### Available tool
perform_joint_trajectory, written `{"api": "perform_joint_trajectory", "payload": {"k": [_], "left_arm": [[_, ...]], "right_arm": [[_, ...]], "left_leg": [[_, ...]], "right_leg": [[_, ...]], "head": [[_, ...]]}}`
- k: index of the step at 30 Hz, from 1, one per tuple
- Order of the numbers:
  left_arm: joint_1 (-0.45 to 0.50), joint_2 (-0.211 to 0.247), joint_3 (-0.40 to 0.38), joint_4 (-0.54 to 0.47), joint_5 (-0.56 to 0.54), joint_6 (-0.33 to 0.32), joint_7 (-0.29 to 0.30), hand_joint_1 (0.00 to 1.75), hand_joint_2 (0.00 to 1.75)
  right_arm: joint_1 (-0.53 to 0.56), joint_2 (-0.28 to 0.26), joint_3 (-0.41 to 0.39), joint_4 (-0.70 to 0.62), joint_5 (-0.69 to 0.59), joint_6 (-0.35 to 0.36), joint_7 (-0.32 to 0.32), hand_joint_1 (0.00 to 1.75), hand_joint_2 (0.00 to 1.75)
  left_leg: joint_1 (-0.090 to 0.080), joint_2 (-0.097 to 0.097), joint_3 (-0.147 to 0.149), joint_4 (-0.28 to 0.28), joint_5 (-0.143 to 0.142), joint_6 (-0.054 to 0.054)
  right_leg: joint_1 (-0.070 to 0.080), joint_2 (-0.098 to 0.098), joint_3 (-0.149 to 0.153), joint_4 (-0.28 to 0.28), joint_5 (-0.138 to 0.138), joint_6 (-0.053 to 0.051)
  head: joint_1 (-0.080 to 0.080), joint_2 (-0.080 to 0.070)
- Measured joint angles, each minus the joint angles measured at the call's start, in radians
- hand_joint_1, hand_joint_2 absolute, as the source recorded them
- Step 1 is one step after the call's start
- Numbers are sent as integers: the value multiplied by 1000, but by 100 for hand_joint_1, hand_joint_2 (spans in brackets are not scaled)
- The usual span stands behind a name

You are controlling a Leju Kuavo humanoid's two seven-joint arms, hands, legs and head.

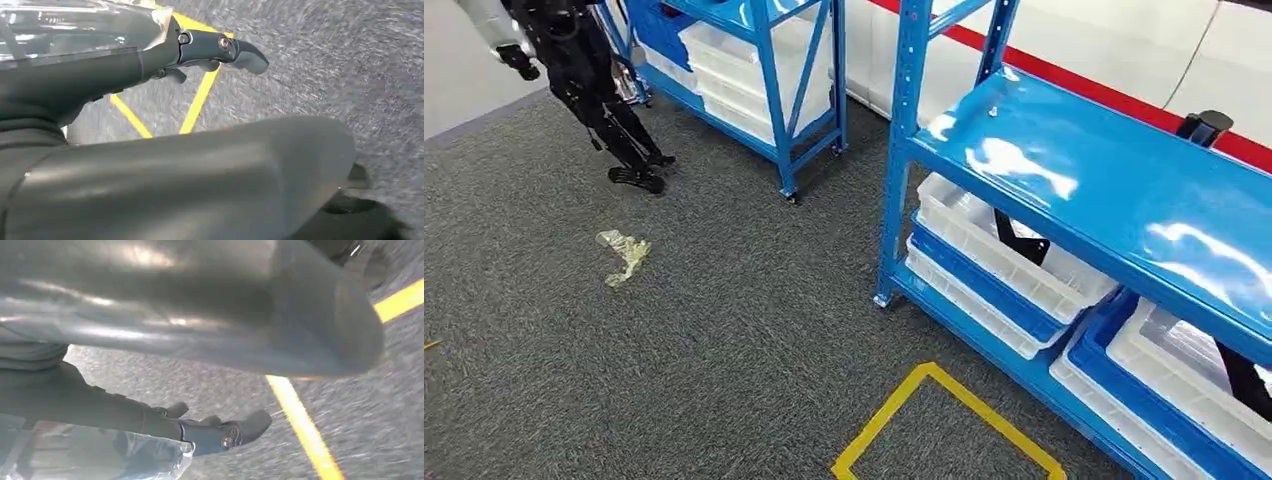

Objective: Take the parts from the cabinet and place them on the table.

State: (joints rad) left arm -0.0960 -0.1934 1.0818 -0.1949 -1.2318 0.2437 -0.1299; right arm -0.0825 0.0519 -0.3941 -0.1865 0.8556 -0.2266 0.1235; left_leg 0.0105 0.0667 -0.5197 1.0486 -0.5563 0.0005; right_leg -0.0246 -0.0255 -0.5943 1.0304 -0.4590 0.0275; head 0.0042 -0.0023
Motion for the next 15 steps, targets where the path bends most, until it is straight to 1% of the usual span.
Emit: {"api": "perform_joint_trajectory", "payload": {"k": [1,2,3,4,5,6,7,8,9,10,11,12,13,14,15], "left_arm": [[0,-1,10,0,10,4,-23,0,0],[0,-2,17,0,16,7,-44,0,0],[2,-2,24,0,19,10,-54,0,0],[3,-2,31,0,20,12,-60,0,0],[3,-2,36,0,21,12,-63,0,0],[3,-2,38,0,24,15,-65,0,0],[3,-2,41,0,28,17,-67,0,0],[2,-1,46,0,35,18,-68,0,0],[1,0,54,0,42,18,-68,0,0],[-1,1,60,0,40,14,-62,0,0],[-1,1,60,0,26,12,-52,0,0],[-1,3,59,0,11,11,-42,0,0],[-2,4,57,0,2,11,-35,0,0],[-3,5,55,0,-4,12,-27,0,0],[-5,5,55,0,-4,13,-23,0,0]], "right_arm": [[-3,-7,-1,0,2,5,7,0,0],[-9,-10,-2,0,6,9,13,0,0],[-12,-11,-3,0,8,15,20,0,0],[-13,-13,-5,0,9,16,23,0,0],[-12,-13,-6,0,10,16,26,0,0],[-11,-15,-8,0,10,17,28,0,0],[-12,-16,-8,0,10,17,31,0,0],[-13,-16,-9,0,9,19,36,0,0],[-15,-16,-9,0,8,19,36,0,0],[-20,-13,-10,0,7,17,34,0,0],[-24,-12,-11,0,7,11,21,0,0],[-25,-11,-12,0,5,7,9,0,0],[-26,-9,-14,0,2,5,0,0,0],[-28,-10,-16,0,0,4,-9,0,0],[-29,-7,-17,0,0,4,-14,0,0]], "left_leg": [[3,-38,-23,51,-33,0],[3,-57,-62,131,-75,0],[3,-64,-105,214,-108,-1],[3,-67,-139,275,-122,-2],[3,-68,-151,286,-111,-2],[3,-69,-142,254,-77,0],[3,-72,-114,187,-30,3],[5,-89,-69,90,23,6],[9,-130,-37,18,50,9],[11,-167,-27,-11,36,10],[6,-149,-30,-9,38,12],[0,-140,-30,-9,38,18],[-5,-131,-29,-9,40,25],[1,-118,-22,-23,49,37],[3,-104,-12,-33,58,43]], "right_leg": [[0,9,0,0,1,-13],[2,22,-1,0,1,-20],[5,37,-1,0,0,-21],[8,52,-1,1,0,-21],[9,66,1,1,0,-21],[9,80,3,2,0,-21],[9,94,5,2,0,-21],[9,109,7,2,1,-20],[8,121,8,2,1,-19],[21,130,2,8,1,-12],[13,141,-2,2,6,-3],[11,151,-5,-1,9,3],[5,162,-7,-5,13,12],[13,169,-17,-5,15,20],[9,112,-22,13,8,16]], "head": [[-2,0],[-3,0],[-3,0],[-3,0],[-2,0],[-3,0],[-3,0],[-3,0],[-3,0],[-2,0],[-1,0],[-2,0],[-2,0],[-1,0],[-1,0]]}}
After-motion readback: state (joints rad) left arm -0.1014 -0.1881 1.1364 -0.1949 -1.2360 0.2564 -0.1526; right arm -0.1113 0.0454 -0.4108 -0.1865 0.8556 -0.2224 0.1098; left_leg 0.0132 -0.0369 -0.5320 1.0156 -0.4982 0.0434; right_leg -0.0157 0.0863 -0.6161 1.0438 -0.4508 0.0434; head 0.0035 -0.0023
